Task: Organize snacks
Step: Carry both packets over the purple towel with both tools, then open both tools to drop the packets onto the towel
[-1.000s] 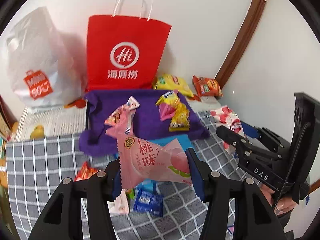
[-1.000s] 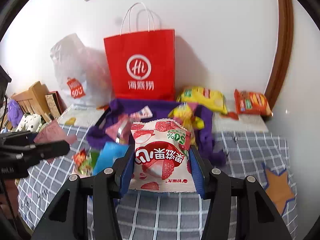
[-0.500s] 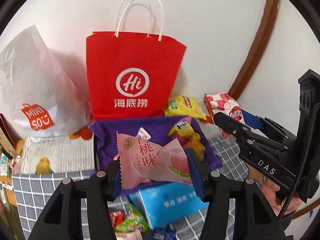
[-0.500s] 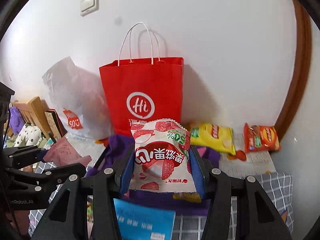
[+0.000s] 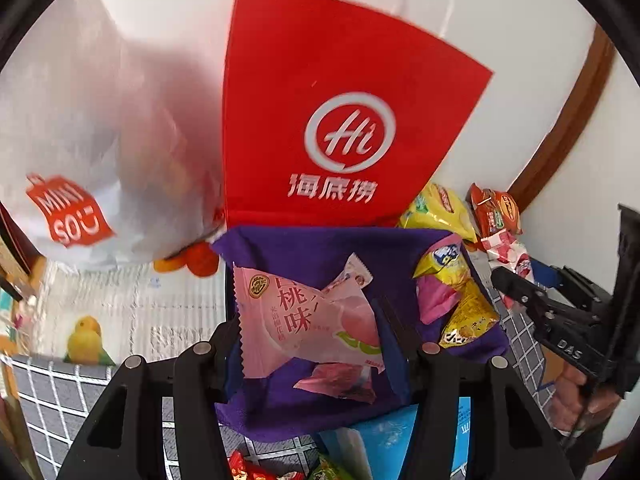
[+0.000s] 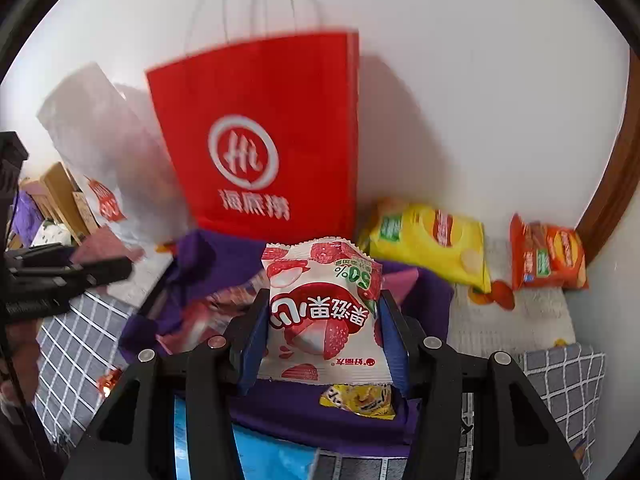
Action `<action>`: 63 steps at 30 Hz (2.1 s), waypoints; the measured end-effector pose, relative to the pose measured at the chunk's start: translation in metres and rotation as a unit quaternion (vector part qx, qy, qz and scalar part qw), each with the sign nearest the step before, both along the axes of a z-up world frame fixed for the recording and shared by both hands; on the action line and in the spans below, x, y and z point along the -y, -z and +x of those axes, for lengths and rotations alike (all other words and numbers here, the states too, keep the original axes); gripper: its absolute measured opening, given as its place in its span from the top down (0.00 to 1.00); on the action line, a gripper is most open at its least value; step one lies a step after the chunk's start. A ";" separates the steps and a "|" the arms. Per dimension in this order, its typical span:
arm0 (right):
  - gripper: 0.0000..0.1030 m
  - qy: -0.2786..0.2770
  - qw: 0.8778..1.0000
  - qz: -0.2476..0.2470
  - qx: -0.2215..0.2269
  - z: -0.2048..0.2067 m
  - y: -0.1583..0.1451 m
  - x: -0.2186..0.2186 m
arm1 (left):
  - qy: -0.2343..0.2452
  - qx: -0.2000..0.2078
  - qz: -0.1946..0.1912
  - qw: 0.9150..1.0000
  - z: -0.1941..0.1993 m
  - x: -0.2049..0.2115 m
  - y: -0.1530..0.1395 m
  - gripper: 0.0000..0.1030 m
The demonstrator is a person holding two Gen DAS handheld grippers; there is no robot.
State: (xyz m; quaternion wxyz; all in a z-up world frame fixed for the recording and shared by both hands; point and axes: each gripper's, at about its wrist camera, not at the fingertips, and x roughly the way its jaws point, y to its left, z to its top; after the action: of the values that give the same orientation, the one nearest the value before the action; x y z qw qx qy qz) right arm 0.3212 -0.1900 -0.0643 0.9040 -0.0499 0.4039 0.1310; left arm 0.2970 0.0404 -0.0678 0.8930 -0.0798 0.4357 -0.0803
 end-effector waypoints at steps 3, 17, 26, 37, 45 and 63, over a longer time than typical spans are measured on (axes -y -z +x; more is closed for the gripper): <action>0.50 0.001 1.000 -0.004 -0.023 0.008 0.016 0.002 | -0.012 -0.011 -0.001 1.000 0.005 -0.007 0.007 0.48; 0.50 -0.051 0.994 -0.040 -0.083 0.010 0.055 -0.029 | 0.005 -0.020 0.002 1.000 0.009 0.005 0.013 0.47; 0.50 -0.064 0.991 -0.051 -0.103 0.010 0.069 -0.037 | 0.012 -0.028 0.000 1.000 0.012 0.009 0.016 0.47; 0.50 -0.059 0.990 -0.061 -0.116 0.012 0.080 -0.039 | 0.014 -0.050 -0.002 0.999 0.018 0.011 0.029 0.47; 0.45 -0.055 0.992 -0.052 -0.106 0.010 0.070 -0.036 | 0.011 -0.071 0.005 0.997 0.023 0.014 0.040 0.47; 0.39 -0.017 1.000 -0.004 -0.015 -0.006 0.008 -0.011 | 0.049 -0.106 -0.017 0.993 0.028 0.035 0.062 0.46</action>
State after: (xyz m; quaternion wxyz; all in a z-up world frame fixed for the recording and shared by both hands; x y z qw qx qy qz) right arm 0.3151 -0.1793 -0.0722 0.8952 -0.0587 0.4172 0.1456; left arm 0.3246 0.0059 -0.1301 0.8351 -0.0815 0.5301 -0.1221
